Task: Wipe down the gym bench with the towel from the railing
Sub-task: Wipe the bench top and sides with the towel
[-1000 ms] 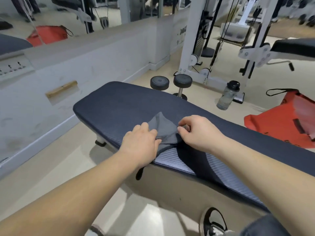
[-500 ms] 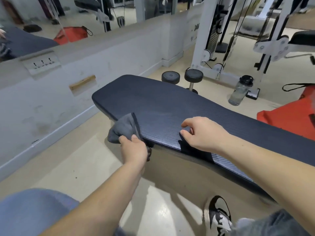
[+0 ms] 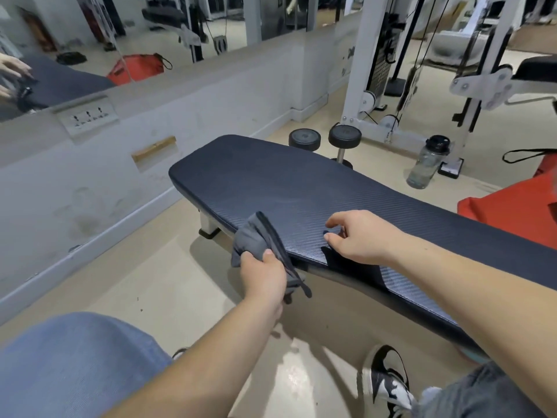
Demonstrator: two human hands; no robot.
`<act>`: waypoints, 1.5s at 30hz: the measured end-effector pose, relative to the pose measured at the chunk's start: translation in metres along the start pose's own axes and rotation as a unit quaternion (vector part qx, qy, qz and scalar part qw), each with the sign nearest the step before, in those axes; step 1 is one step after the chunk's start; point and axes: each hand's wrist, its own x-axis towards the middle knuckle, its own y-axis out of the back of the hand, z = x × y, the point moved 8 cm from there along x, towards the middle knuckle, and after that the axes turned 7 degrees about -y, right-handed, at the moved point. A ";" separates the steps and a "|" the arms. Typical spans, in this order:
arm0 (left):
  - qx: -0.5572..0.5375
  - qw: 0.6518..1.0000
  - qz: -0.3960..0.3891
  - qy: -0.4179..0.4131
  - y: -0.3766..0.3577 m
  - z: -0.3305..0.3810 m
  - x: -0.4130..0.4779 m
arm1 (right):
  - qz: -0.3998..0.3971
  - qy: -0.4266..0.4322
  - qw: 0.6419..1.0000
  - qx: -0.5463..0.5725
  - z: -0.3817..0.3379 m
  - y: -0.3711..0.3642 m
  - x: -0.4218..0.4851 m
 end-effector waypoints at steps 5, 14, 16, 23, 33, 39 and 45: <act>-0.009 0.999 0.047 -0.005 0.025 0.016 0.039 | 0.010 0.022 1.000 -0.013 0.001 0.002 -0.006; 0.059 0.996 -0.066 -0.004 -0.078 -0.020 -0.092 | 0.046 -0.005 0.999 0.000 0.040 0.020 -0.035; 0.063 0.988 -0.142 -0.002 -0.116 -0.031 -0.137 | 0.059 -0.030 0.998 0.013 0.057 0.023 -0.048; -0.027 0.993 -0.107 0.043 -0.107 -0.035 -0.140 | 0.073 -0.153 0.985 0.040 0.120 0.023 -0.107; 0.004 0.991 -0.118 0.057 -0.146 -0.039 -0.184 | 0.080 -0.358 0.880 0.301 0.179 -0.041 -0.194; 0.032 0.978 -0.204 0.034 -0.167 -0.053 -0.226 | 0.107 -0.405 0.837 0.352 0.188 -0.046 -0.211; 0.037 0.966 -0.245 0.071 -0.185 -0.064 -0.275 | 0.111 -0.435 0.806 0.385 0.227 -0.065 -0.261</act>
